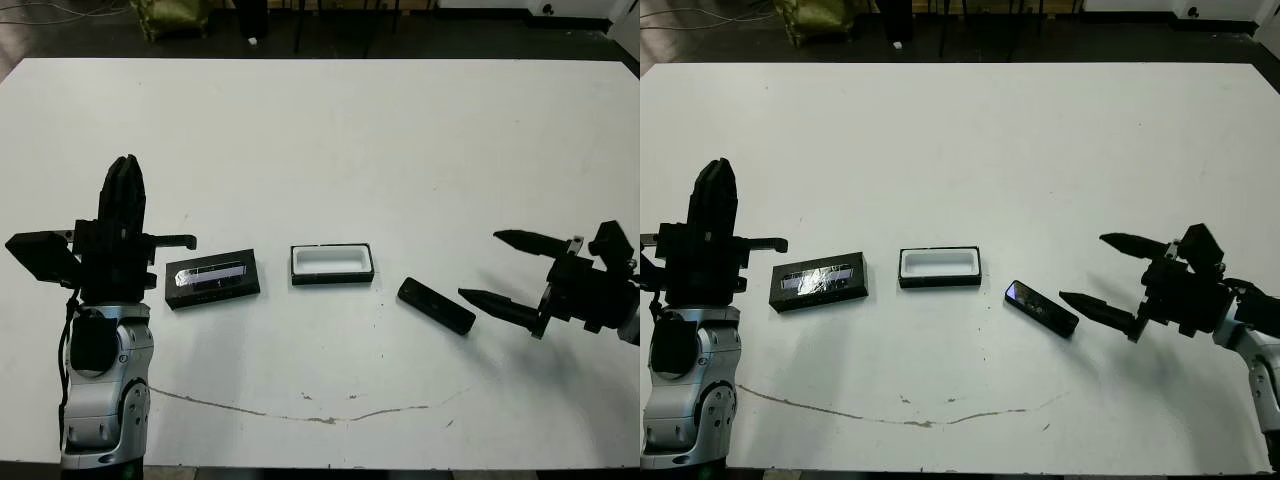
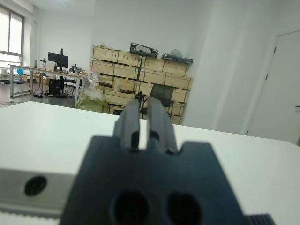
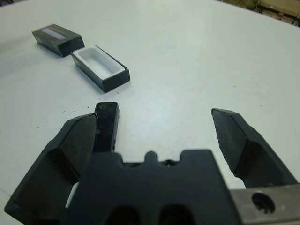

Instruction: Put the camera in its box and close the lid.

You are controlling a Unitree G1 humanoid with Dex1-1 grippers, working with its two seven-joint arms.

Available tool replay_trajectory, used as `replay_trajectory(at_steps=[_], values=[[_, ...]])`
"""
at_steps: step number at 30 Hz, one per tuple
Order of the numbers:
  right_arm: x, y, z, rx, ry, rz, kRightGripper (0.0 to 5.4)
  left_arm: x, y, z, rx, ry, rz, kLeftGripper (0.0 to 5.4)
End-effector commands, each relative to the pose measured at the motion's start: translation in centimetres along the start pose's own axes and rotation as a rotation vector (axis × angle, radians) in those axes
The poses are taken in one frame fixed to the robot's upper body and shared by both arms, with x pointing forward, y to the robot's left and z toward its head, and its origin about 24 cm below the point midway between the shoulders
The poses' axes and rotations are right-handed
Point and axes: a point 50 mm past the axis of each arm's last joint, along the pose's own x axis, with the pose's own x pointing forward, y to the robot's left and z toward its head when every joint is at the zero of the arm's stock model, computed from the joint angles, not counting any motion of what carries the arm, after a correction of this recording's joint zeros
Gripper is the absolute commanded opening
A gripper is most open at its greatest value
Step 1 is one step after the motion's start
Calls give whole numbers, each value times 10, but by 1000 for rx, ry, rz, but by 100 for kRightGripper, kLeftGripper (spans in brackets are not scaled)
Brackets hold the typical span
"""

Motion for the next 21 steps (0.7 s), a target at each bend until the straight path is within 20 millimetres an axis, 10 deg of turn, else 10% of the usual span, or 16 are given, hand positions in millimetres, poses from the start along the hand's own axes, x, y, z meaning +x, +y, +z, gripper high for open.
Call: replay_trajectory(at_steps=[1,21], values=[[3,2,-9,37,20,29,512,-4,2,-6,-3,44,11,0],[16,33,-7,132,41,217,536,-5,3,-7,7,54,16,0]])
